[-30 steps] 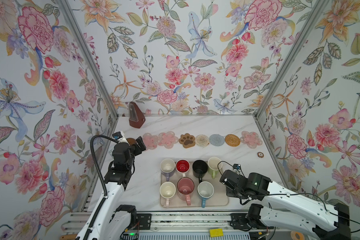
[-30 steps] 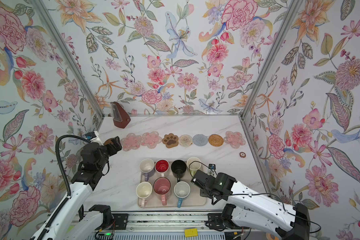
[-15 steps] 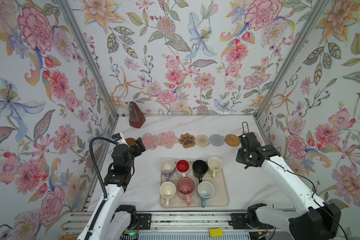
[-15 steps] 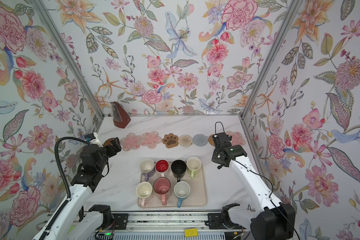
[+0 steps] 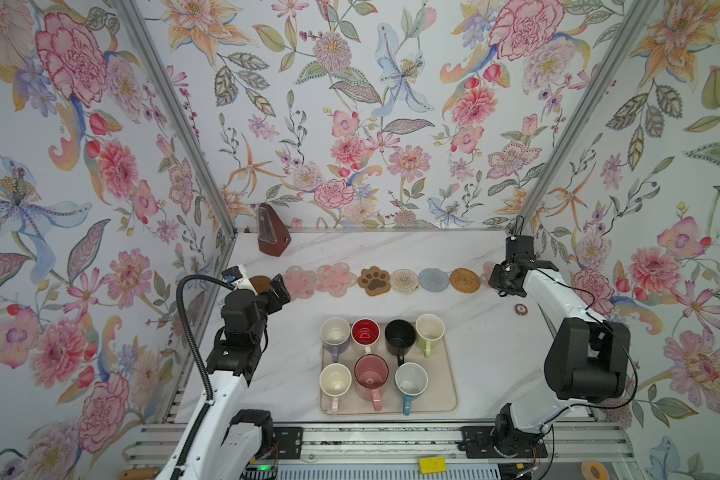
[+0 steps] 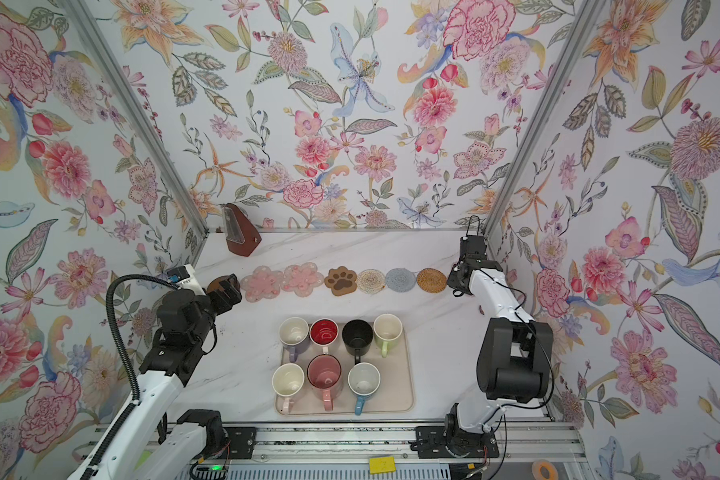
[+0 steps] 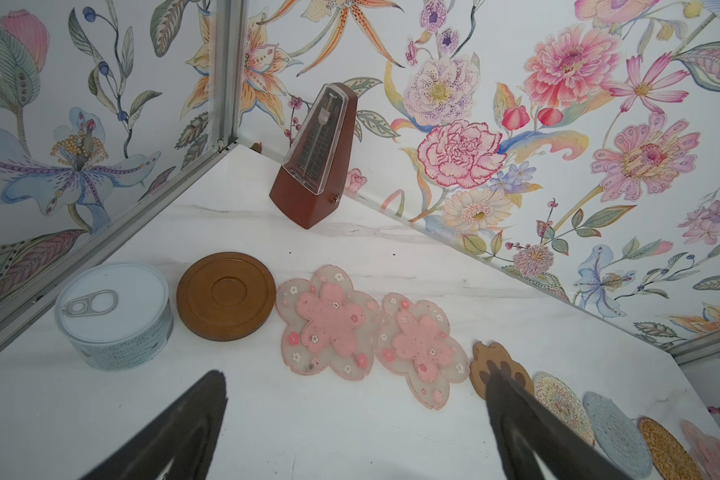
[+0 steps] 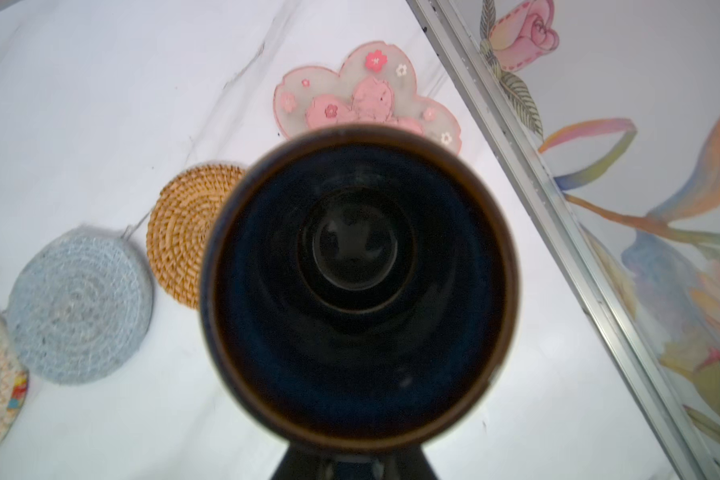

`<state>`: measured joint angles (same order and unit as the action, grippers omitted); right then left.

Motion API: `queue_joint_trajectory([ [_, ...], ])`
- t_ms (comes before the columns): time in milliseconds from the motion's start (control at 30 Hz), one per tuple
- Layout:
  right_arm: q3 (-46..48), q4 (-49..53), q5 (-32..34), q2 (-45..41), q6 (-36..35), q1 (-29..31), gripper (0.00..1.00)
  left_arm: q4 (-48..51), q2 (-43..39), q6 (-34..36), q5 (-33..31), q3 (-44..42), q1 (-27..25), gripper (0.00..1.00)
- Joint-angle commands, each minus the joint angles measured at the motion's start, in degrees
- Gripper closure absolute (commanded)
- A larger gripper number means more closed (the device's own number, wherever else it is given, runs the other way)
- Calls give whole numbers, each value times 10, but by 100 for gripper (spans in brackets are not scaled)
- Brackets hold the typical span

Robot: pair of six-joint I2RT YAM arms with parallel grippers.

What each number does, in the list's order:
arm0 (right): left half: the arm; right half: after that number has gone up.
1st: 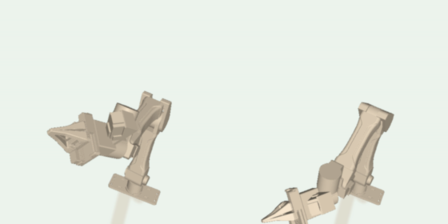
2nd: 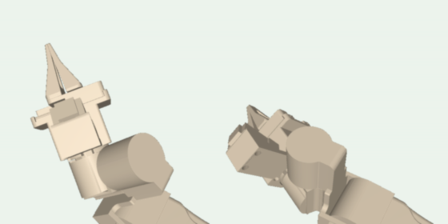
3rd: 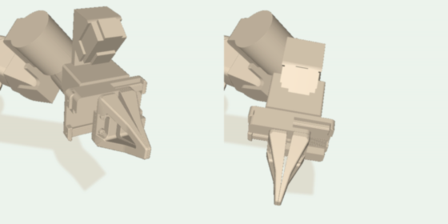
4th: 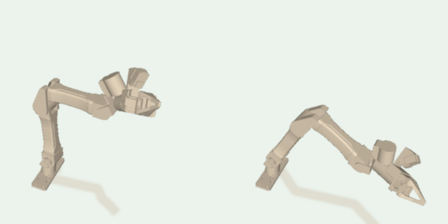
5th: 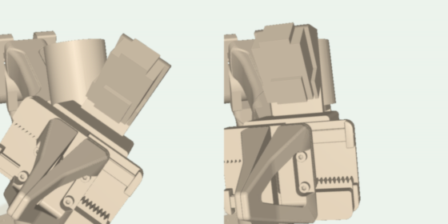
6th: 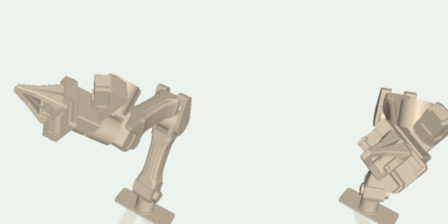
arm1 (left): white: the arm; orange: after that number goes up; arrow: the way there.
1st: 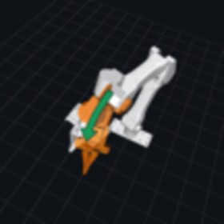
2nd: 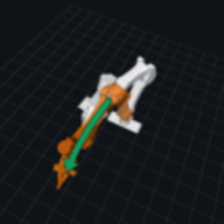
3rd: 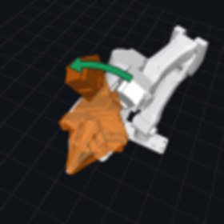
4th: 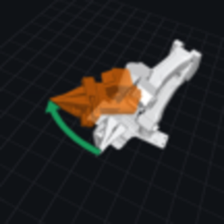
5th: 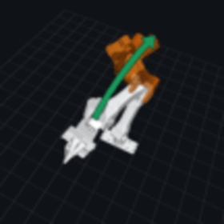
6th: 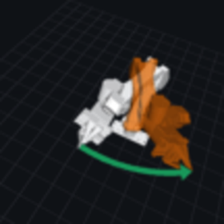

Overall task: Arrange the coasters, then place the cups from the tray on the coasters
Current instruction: 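Carry the navy mug with the right gripper toward the pink flower coaster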

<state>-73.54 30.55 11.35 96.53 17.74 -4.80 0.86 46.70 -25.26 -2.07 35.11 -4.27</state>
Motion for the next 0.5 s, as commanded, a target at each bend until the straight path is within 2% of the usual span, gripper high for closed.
queue_joint_trajectory([
  [0, -34, -41, -13, 22, -24, -12, 100, 9, -6, 15, 2, -3, 7, 1],
  [233, -63, -46, -42, 69, -44, -39, 100, 11, 0, 16, 6, 1, 9, 1],
  [467, -85, -47, -41, 98, -53, -50, 100, 9, 6, 16, 11, 2, 10, 1],
])
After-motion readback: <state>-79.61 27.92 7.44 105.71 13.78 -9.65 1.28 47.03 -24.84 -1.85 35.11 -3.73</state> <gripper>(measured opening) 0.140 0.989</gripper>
